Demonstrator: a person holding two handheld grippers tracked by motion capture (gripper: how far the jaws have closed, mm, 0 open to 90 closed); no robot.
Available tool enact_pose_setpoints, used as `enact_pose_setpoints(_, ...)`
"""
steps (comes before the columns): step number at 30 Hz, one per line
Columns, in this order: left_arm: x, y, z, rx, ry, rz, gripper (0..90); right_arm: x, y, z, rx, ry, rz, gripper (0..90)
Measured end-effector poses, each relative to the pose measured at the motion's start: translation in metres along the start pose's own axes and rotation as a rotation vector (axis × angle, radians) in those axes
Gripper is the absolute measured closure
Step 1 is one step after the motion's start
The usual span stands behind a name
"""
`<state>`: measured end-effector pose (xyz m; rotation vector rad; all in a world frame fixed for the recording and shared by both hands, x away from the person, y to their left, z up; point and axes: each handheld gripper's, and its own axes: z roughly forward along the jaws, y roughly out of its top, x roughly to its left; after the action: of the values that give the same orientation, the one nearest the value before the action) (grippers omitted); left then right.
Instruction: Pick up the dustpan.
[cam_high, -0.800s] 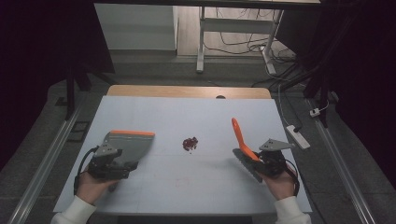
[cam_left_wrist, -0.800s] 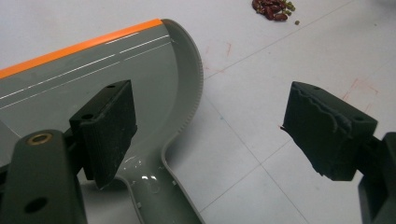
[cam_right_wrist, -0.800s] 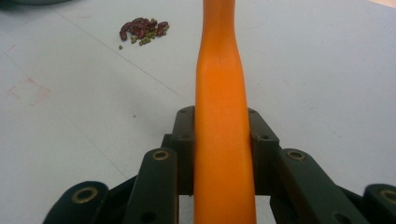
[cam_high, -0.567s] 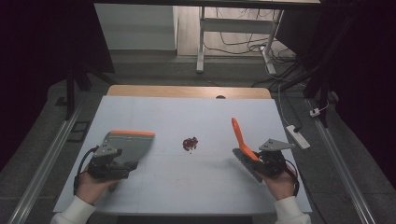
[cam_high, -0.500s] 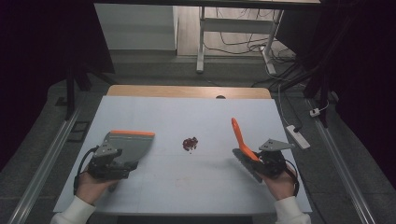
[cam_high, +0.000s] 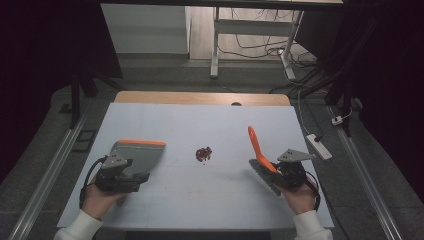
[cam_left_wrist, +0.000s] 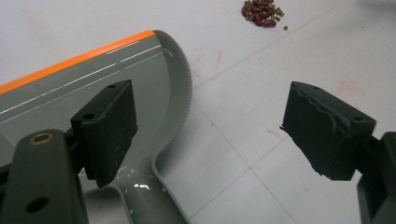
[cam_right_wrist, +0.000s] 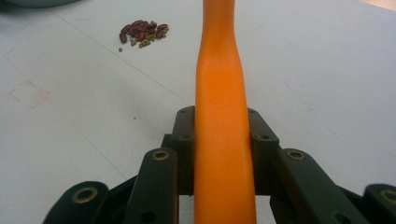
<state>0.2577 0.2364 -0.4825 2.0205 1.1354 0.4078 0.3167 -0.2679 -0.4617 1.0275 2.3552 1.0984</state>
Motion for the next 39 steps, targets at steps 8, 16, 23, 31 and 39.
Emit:
enact_pose_setpoints(8, -0.005, 0.006, 0.001, 0.012, -0.003, 0.007, 18.4, -0.001, 0.000, -0.001, -0.003, 0.004, 0.002, 70.3)
enact_pose_setpoints(16, -0.009, 0.011, -0.001, 0.026, 0.006, 0.001, 18.3, -0.002, 0.000, -0.002, -0.001, 0.004, 0.004, 70.3)
enact_pose_setpoints(23, -0.007, 0.012, -0.004, 0.042, 0.039, -0.044, 18.3, -0.002, -0.001, -0.001, -0.002, 0.009, 0.008, 70.3)
enact_pose_setpoints(31, -0.010, 0.013, -0.008, 0.053, 0.093, -0.110, 16.9, -0.002, 0.000, -0.003, -0.021, 0.021, 0.010, 70.3)
enact_pose_setpoints(39, 0.006, 0.006, -0.014, 0.114, 0.172, -0.165, 16.0, -0.003, 0.000, -0.002, -0.017, 0.021, 0.007, 70.3)
